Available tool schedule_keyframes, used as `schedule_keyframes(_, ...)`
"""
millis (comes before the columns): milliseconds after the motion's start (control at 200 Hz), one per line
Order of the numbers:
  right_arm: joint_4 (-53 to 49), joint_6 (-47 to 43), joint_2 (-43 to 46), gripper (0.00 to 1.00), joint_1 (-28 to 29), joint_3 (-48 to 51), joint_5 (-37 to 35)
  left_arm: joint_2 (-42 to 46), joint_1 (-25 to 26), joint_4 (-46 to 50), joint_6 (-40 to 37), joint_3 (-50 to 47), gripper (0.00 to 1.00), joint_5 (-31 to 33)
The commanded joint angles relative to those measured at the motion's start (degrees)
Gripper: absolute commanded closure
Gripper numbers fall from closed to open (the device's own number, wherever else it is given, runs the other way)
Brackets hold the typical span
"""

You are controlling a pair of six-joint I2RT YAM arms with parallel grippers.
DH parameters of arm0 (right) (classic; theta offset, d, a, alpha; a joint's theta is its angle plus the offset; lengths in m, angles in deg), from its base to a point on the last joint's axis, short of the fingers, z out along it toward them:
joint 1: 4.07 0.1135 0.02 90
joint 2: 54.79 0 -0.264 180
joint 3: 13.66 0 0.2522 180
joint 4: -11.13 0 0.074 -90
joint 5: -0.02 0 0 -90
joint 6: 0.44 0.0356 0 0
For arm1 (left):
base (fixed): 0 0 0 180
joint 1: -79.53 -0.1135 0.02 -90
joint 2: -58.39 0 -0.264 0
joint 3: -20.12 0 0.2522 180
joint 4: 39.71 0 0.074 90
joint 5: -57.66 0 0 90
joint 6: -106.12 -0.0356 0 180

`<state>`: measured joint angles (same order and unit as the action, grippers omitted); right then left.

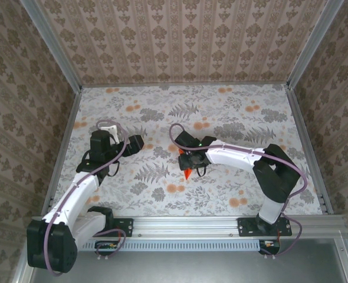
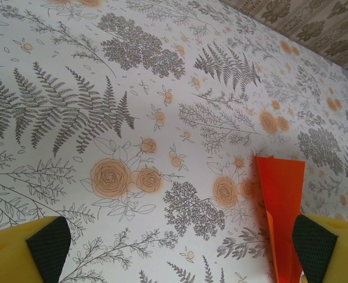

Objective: Fold a paper plane with a square sheet of paper (fold left side to right side)
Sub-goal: Pick up the paper plane at the center of the table.

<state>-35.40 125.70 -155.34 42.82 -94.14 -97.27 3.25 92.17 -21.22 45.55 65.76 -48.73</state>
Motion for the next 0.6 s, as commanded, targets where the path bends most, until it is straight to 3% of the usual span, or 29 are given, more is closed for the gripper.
schedule_keyframes(0,0.8,0.7,-2.4,0.45,0.3,-1.7,1.0,0.0,-0.4,1.0,0.4,-0.2,0.0,-0.8)
schedule_keyframes(245,1.3,1.3,-5.3,0.52,0.2,-2.8,0.5,0.3,-0.6,1.2,0.4,-0.2,0.0,-1.0)
schedule_keyframes(595,1.5,1.7,-6.3,0.78,-1.0,-2.7,0.6,0.7,-0.9,1.8,0.2,0.0,0.0,-1.0)
